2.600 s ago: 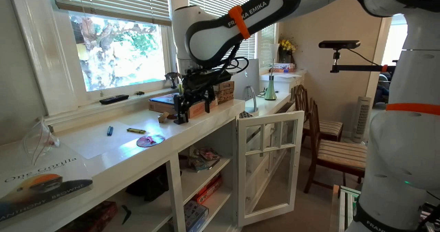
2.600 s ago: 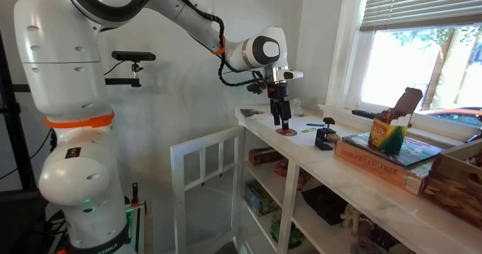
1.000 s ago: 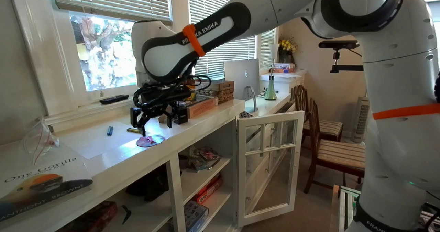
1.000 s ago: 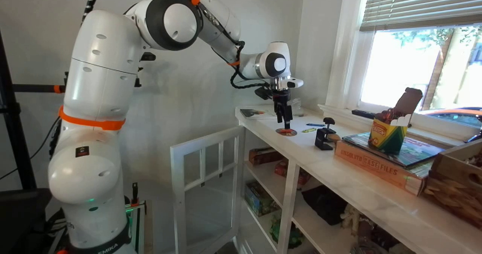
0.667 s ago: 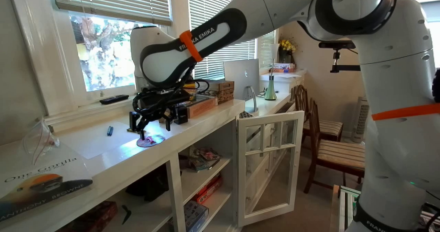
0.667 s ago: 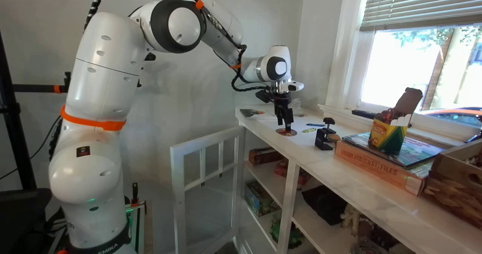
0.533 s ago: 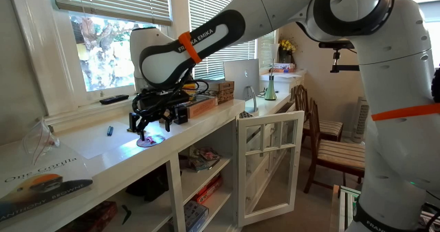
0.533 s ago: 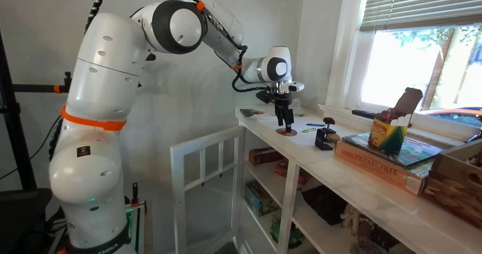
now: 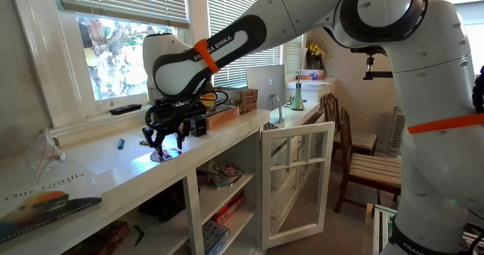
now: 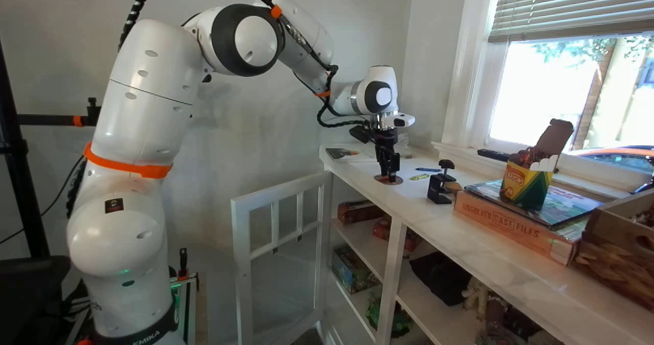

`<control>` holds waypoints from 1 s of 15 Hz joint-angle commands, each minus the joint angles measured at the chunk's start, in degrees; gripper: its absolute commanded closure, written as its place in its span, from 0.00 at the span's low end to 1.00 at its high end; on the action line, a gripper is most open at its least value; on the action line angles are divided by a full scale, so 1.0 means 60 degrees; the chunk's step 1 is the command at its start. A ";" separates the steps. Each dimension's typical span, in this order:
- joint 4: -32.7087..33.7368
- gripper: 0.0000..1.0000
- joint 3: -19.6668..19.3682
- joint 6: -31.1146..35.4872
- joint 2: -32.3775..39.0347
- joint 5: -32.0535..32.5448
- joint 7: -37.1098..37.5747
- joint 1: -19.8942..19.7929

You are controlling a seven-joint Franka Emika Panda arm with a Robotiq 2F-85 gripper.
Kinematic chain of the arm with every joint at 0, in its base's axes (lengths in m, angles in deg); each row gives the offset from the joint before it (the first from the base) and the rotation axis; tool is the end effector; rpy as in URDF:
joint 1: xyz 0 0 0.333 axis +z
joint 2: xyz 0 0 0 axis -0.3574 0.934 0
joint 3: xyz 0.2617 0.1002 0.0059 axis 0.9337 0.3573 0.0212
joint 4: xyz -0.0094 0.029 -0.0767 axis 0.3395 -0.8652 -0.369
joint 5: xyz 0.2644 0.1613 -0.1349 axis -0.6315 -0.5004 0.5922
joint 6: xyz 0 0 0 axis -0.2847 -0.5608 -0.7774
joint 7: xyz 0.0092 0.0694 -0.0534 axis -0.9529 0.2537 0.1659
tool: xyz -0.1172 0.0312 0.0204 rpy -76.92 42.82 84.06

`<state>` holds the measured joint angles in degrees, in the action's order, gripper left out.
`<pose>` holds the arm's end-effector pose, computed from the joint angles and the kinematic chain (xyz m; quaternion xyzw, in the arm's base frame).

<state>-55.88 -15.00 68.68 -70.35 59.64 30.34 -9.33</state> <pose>0.5790 0.1730 0.4011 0.9888 -0.1056 0.1010 0.0315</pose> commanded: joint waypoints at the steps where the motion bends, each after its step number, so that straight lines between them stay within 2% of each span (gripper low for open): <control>1: 0.0205 0.30 -0.0198 0.0144 0.0193 -0.0158 -0.0164 0.0158; 5: 0.0226 0.27 -0.0232 0.0175 0.0171 -0.0177 -0.0168 0.0152; 7: 0.0232 0.31 -0.0220 0.0169 0.0161 -0.0273 -0.0232 0.0120; 8: 0.0235 0.36 -0.0220 0.0156 0.0158 -0.0315 -0.0256 0.0112; 12: 0.0145 0.30 -0.0242 0.0054 0.0075 -0.0304 -0.0317 0.0126; 15: 0.0016 0.34 -0.0265 -0.0008 -0.0049 -0.0289 -0.0397 0.0120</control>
<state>-55.16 -15.68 69.06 -70.10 59.10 29.23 -9.30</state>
